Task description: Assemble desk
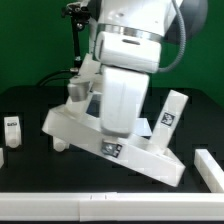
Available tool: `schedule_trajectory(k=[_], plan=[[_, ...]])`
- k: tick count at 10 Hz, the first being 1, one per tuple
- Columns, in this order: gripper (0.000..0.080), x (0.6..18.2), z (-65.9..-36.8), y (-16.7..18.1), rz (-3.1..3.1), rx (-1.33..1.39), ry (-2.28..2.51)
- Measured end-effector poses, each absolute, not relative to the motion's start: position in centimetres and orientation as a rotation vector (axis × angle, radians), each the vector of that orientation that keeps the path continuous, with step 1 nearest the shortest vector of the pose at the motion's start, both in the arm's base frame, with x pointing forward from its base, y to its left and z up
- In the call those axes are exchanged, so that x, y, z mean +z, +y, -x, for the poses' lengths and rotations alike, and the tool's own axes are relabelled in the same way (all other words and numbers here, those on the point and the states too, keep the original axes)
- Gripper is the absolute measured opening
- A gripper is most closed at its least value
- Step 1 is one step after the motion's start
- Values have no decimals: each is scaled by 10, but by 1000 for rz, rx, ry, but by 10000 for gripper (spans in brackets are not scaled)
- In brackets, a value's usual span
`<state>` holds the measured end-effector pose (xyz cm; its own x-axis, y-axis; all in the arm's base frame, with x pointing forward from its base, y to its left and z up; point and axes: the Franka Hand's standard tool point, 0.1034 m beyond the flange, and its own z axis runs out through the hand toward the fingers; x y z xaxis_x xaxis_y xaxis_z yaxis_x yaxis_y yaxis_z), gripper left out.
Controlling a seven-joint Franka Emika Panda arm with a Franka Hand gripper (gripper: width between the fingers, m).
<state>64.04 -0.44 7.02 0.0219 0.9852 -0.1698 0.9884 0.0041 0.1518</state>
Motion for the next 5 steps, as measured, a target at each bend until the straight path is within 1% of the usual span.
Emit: schedule_trajectory(k=[1, 2, 5], plan=[[57, 64, -646, 7, -2068, 3, 2047], [57, 60, -646, 11, -2073, 25, 2033], [57, 57, -642, 2, -2099, 48, 1989]])
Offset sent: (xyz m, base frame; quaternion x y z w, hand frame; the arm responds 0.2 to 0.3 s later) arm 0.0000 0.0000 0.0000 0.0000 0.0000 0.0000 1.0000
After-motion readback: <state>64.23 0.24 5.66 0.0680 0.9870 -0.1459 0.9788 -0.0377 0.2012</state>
